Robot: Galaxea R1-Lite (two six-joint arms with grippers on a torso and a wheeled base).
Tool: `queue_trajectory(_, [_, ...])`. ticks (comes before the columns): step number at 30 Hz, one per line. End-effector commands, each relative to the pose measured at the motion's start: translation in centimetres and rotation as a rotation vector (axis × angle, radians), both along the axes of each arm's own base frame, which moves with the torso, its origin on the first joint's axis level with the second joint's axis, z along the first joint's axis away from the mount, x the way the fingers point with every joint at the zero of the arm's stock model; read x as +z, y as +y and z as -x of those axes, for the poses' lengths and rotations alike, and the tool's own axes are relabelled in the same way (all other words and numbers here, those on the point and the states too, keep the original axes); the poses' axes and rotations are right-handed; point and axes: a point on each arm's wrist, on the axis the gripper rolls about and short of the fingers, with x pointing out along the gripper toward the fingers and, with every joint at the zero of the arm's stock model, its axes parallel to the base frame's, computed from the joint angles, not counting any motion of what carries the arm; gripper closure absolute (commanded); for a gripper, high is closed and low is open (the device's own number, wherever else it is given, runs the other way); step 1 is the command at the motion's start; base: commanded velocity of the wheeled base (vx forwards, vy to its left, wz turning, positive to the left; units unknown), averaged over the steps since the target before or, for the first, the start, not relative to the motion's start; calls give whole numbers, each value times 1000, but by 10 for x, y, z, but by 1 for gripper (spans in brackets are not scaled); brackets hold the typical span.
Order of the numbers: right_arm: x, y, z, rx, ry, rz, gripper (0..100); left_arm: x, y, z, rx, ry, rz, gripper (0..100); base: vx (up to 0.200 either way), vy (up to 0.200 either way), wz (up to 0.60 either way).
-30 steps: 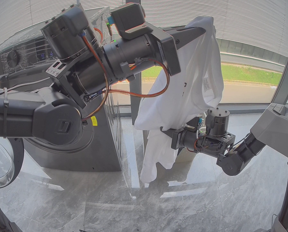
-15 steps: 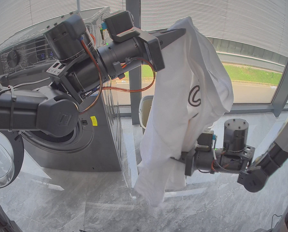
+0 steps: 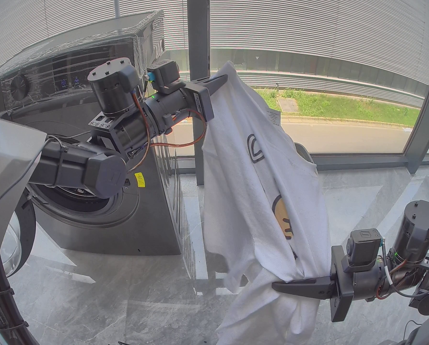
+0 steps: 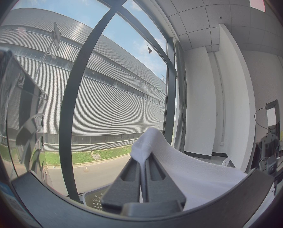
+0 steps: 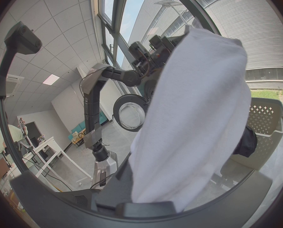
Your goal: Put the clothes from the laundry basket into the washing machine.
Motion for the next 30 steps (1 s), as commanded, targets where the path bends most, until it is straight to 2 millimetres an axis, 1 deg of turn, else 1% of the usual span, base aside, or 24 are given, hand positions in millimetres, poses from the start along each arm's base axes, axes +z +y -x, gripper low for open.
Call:
queue_trajectory(1, [9,-4,7,8,-33,-27,100,-10,-11,0,-31,33,-4,100,0,0,0])
queue_trajectory(2, [9,-4,7,8,-33,-27,100,-11,-16,3,-50,40,-3,100,0,0,0])
queue_trajectory(3, [9,-4,7,8,-34,-28,100,-11,-19,6,-63,43,-1,0,0,0,0])
queue_trajectory(5, [9,-4,6,6,-36,-29,100,-15,-24,11,-101,64,-5,0,0,0,0])
queue_trajectory(6, [9,-4,6,6,-36,-29,100,-22,-23,13,-110,81,-20,0,0,0,0])
queue_trajectory(8, [9,-4,6,6,-34,-29,100,-39,-15,13,-123,110,-61,0,0,0,0])
queue_trajectory(9, [9,-5,6,2,-34,-28,100,-54,0,10,-111,117,-94,0,0,0,0])
queue_trajectory(11, [9,-6,6,0,-32,-27,100,-70,19,7,-94,96,-139,0,0,0,0])
queue_trajectory(12, [8,-6,6,-2,-31,-26,100,-81,32,6,-87,86,-170,0,0,0,0])
queue_trajectory(15, [9,-6,6,-2,-33,-28,100,-106,67,6,-67,98,-243,0,0,0,0])
queue_trajectory(17, [9,-5,5,-3,-34,-29,100,-115,83,9,-57,95,-270,0,0,0,0])
queue_trajectory(18, [10,-5,4,-3,-35,-30,100,-112,87,12,-68,75,-271,0,0,0,0])
queue_trajectory(21, [11,-4,4,-3,-39,-35,100,-98,89,29,-198,-30,-270,0,0,0,0])
queue_trajectory(23, [12,-4,4,-2,-38,-38,100,-89,84,45,-286,-84,-271,0,0,0,0])
queue_trajectory(24, [12,-4,4,-3,-38,-39,100,-85,78,62,-359,-103,-274,0,0,0,0])
queue_trajectory(25, [12,-4,4,-3,-38,-39,100,-85,77,67,-380,-105,-276,0,0,0,0])
queue_trajectory(26, [14,-4,3,6,-41,-45,100,-87,75,88,-451,-89,-283,0,0,0,0])
queue_trajectory(30, [26,1,-2,31,-71,-85,100,-107,71,124,-563,0,-299,0,0,0,0])
